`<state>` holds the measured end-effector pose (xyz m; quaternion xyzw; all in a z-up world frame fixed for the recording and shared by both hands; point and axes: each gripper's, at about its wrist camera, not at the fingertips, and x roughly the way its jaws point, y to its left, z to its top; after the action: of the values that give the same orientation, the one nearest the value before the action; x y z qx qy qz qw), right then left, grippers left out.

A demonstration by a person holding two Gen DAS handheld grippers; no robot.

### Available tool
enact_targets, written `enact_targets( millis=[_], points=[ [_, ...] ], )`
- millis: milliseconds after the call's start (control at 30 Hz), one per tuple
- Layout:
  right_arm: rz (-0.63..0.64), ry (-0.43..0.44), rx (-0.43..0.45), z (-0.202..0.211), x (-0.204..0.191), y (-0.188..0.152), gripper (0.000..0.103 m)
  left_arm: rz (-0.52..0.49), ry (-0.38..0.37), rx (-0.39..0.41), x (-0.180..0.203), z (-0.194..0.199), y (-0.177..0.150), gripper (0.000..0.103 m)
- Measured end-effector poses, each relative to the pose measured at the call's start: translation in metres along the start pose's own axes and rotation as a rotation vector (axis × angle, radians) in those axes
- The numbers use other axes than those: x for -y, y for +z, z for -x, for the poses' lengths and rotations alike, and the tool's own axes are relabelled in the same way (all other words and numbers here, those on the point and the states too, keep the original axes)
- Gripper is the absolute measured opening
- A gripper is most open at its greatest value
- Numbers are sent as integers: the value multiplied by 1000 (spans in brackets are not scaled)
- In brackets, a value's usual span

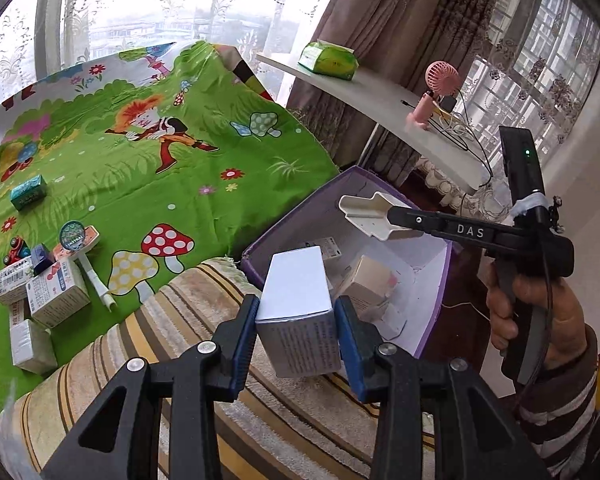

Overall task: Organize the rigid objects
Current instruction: 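Carry both items over the purple box and open both tools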

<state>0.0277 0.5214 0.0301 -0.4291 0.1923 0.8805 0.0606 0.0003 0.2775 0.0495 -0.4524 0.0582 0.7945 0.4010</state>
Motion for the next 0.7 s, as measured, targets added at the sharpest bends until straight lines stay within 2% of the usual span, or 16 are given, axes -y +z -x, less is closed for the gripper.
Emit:
enact_targets(
  millis=[367, 433, 500, 700],
  points=[
    [-33, -37, 49, 23, 24, 2, 41, -74, -160, -112, 52, -39, 4, 40],
    [-39, -43, 56, 26, 29, 2, 41, -62, -204, -143, 57, -47, 5, 47],
    [-43, -46, 59, 28, 32, 2, 41, -47, -215, -163, 58, -53, 4, 64],
    [-59, -59, 56, 27, 42, 0, 41, -6, -185, -154, 44, -47, 1, 65]
  ],
)
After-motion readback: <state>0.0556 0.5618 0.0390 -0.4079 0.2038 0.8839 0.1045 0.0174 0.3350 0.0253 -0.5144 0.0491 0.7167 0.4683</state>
